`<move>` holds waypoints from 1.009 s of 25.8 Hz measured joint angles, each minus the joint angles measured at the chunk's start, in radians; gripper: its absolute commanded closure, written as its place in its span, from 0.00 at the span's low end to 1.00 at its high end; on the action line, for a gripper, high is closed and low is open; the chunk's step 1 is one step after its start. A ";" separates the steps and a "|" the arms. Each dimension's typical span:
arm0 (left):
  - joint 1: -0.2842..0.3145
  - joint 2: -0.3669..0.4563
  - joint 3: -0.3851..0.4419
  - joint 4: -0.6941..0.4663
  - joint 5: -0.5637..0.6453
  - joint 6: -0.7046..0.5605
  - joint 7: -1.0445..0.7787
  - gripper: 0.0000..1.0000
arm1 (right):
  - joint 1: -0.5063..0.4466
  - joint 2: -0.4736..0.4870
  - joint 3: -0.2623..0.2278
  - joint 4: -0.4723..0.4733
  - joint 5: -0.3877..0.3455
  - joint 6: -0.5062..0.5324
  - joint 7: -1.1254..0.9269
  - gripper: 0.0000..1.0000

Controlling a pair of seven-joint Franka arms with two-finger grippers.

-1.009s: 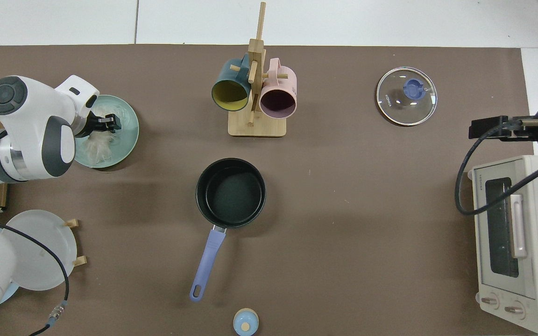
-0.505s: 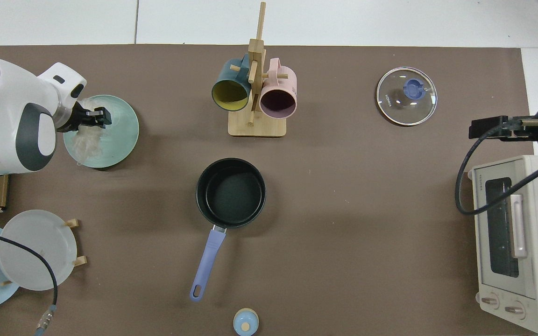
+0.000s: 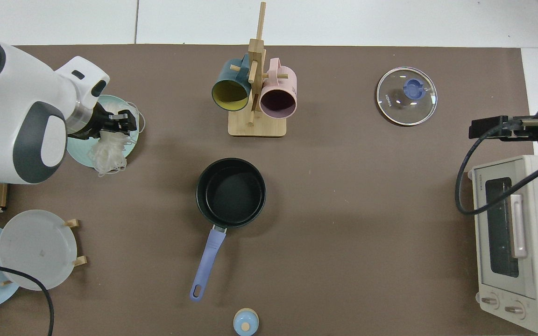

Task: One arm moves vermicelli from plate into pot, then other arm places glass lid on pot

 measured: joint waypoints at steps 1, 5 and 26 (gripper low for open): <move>-0.002 -0.006 -0.017 -0.008 0.000 -0.001 -0.025 1.00 | 0.000 0.000 0.000 0.000 0.000 0.000 0.000 0.01; -0.005 -0.030 -0.098 -0.045 0.025 -0.002 -0.121 1.00 | 0.000 0.000 0.000 0.000 0.000 0.000 0.000 0.01; -0.008 -0.164 -0.395 -0.321 0.074 0.158 -0.501 1.00 | 0.000 0.000 0.000 0.000 0.000 0.000 0.000 0.01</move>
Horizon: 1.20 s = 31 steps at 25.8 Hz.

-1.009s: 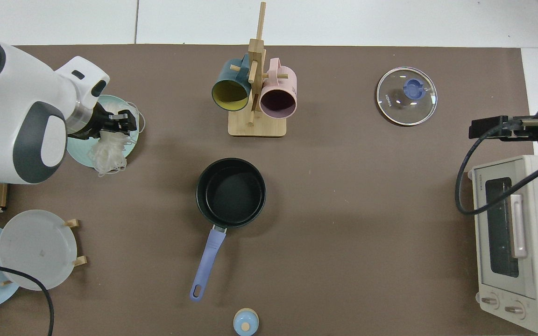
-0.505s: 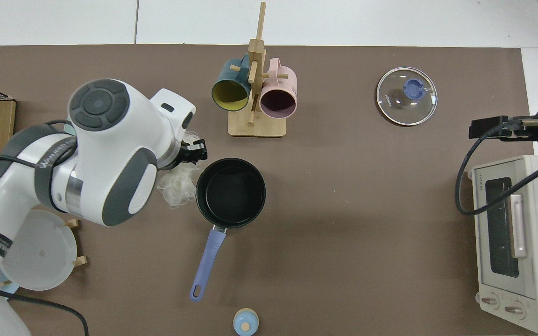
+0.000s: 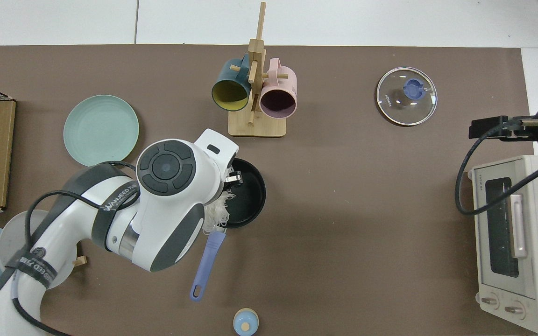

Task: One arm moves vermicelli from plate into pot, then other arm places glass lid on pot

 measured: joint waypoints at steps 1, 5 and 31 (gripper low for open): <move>0.000 0.001 -0.006 -0.018 0.006 0.027 -0.012 1.00 | 0.000 0.000 0.000 0.000 0.000 0.000 0.000 0.01; 0.000 0.008 -0.014 -0.075 0.077 0.104 -0.045 1.00 | 0.000 0.000 0.000 0.000 0.000 0.000 0.000 0.01; -0.011 0.106 -0.022 -0.093 0.299 0.283 -0.264 0.00 | 0.000 0.000 0.000 0.000 0.000 0.000 0.000 0.01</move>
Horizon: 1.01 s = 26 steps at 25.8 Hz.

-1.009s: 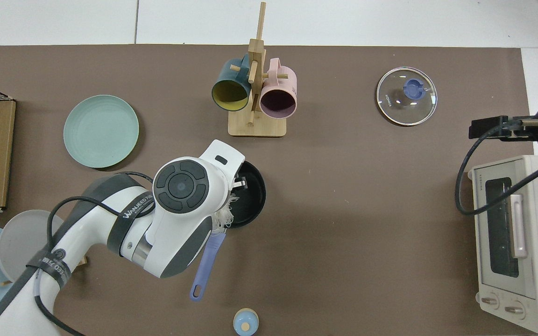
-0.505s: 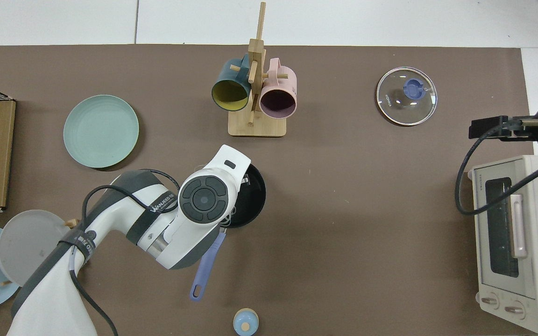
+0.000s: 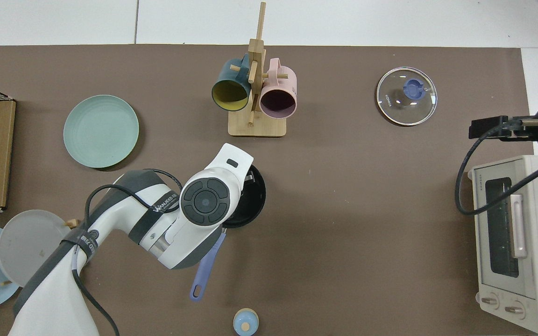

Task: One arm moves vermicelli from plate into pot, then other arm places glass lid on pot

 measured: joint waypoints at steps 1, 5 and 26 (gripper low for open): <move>0.000 0.000 0.000 0.008 0.002 -0.006 0.003 0.00 | 0.000 0.000 0.000 0.000 0.000 0.000 0.000 0.01; 0.001 -0.003 0.009 0.074 0.006 -0.092 0.068 0.00 | 0.000 0.000 0.000 0.000 0.000 0.000 0.000 0.01; 0.006 -0.046 0.448 0.229 -0.141 -0.205 0.864 0.00 | 0.000 0.000 0.000 0.000 0.000 0.000 0.000 0.01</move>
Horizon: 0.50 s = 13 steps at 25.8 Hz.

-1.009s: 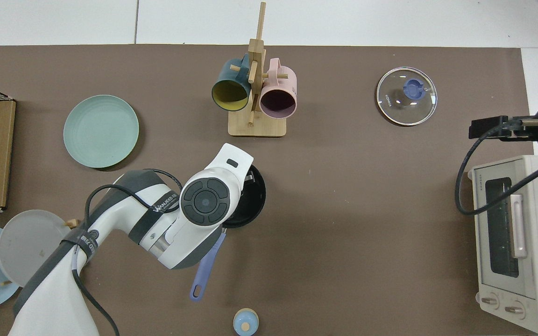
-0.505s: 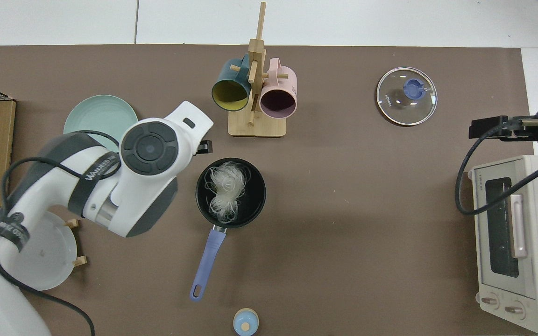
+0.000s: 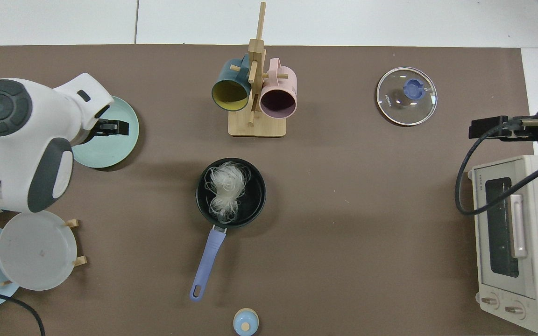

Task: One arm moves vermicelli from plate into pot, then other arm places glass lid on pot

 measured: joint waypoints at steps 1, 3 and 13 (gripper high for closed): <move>0.000 0.000 0.020 0.002 -0.018 0.001 0.036 0.00 | 0.000 0.000 0.000 0.000 0.000 0.000 0.000 0.01; 0.000 -0.001 0.063 0.005 -0.071 0.002 0.118 0.00 | 0.000 0.000 0.000 0.000 0.000 0.000 0.000 0.01; 0.001 -0.002 0.183 0.053 -0.232 -0.091 0.293 0.00 | 0.003 0.000 0.002 0.000 0.000 0.000 0.000 0.01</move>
